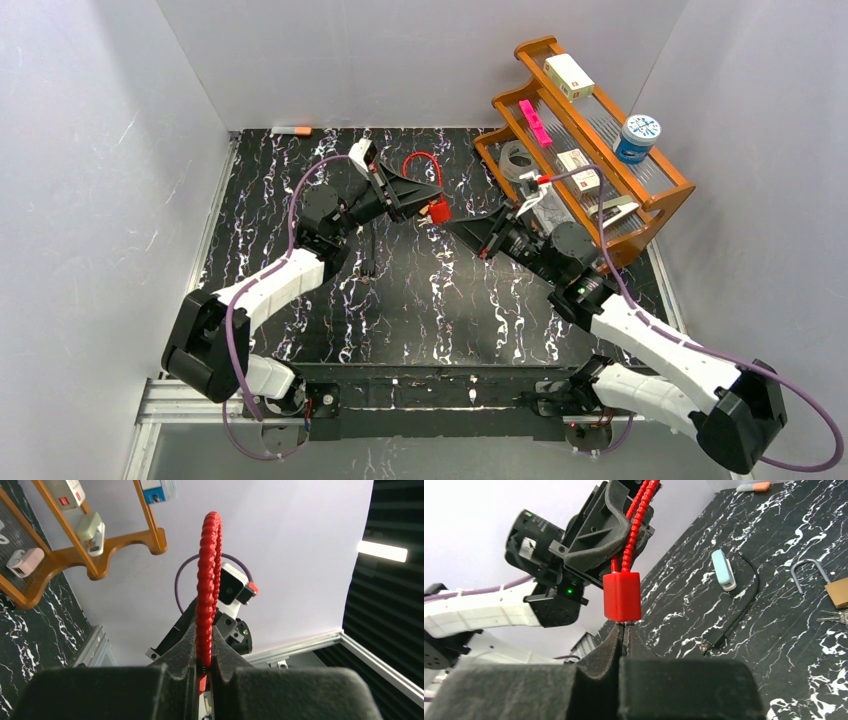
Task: Unlock with the key
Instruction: Unlock the lock.
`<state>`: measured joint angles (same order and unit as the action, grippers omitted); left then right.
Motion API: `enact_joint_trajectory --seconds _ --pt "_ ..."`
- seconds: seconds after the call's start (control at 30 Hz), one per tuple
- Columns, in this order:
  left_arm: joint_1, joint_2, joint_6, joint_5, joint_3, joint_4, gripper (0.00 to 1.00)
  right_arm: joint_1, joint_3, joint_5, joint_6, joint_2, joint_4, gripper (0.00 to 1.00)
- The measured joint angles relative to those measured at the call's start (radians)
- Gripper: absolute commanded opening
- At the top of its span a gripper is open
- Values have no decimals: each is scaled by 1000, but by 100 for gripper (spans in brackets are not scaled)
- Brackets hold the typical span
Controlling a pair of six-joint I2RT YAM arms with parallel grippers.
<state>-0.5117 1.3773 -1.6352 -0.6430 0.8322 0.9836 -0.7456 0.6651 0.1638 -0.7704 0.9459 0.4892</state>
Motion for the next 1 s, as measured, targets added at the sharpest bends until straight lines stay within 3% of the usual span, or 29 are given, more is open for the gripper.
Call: enact_joint_trajectory --seconds 0.13,0.47,0.6,1.0 --pt "1 0 12 41 -17 -7 0 -1 13 3 37 40 0 1" --pt "-38 -14 34 29 -28 -11 0 -1 -111 -45 -82 -91 72 58" --pt "-49 -23 29 21 -34 -10 0 -1 -172 -30 -128 -132 128 74" --pt "-49 -33 26 23 -42 -9 0 -1 -238 40 -244 -119 314 78"
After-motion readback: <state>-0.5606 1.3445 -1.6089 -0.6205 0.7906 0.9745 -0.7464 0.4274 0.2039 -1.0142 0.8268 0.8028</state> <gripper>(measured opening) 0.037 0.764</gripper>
